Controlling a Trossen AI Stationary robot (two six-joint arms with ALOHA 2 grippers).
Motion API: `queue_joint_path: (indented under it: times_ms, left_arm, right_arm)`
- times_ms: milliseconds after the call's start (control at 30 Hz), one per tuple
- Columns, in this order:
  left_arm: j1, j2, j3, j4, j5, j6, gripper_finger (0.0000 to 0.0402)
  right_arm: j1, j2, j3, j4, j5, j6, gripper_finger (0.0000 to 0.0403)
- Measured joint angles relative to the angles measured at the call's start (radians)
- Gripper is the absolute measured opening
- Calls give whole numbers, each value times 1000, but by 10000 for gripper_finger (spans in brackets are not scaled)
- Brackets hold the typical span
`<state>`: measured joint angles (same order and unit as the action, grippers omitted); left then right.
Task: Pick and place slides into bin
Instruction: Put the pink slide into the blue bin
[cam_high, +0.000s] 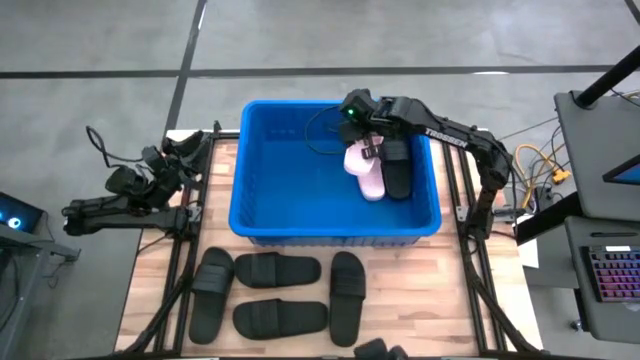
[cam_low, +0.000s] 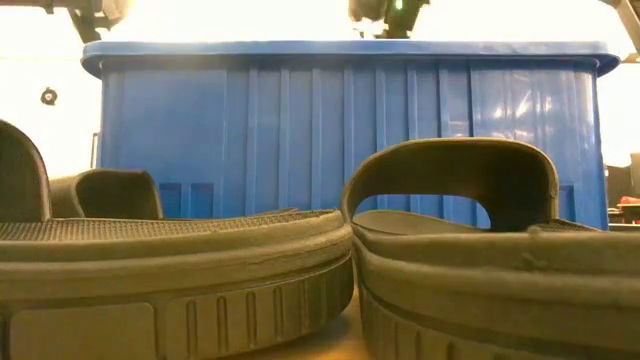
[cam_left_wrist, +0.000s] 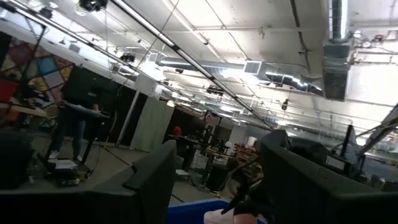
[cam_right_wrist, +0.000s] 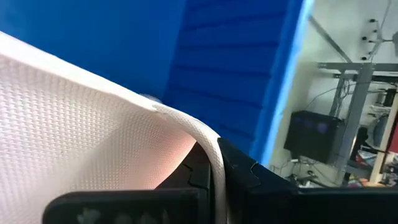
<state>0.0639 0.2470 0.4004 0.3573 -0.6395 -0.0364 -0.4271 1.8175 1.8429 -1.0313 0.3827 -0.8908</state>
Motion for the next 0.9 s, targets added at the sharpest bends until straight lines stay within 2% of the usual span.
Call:
queue_joint_path:
  times_ms: [200, 433, 633, 900]
  left_arm:
    - [0, 0, 0, 0, -74, 0, 217]
    - [0, 0, 0, 0, -106, 41, 217]
    - [0, 0, 0, 0, -127, 44, 217]
    - [0, 0, 0, 0, -133, 44, 217]
  right_arm:
    - [-46, -1, -161, 122, -1, -98, 9]
    - [-44, -37, -317, 309, -2, -278, 9]
    - [-45, -84, -398, 433, -35, -370, 9]
    - [-43, -96, -414, 441, -100, -395, 9]
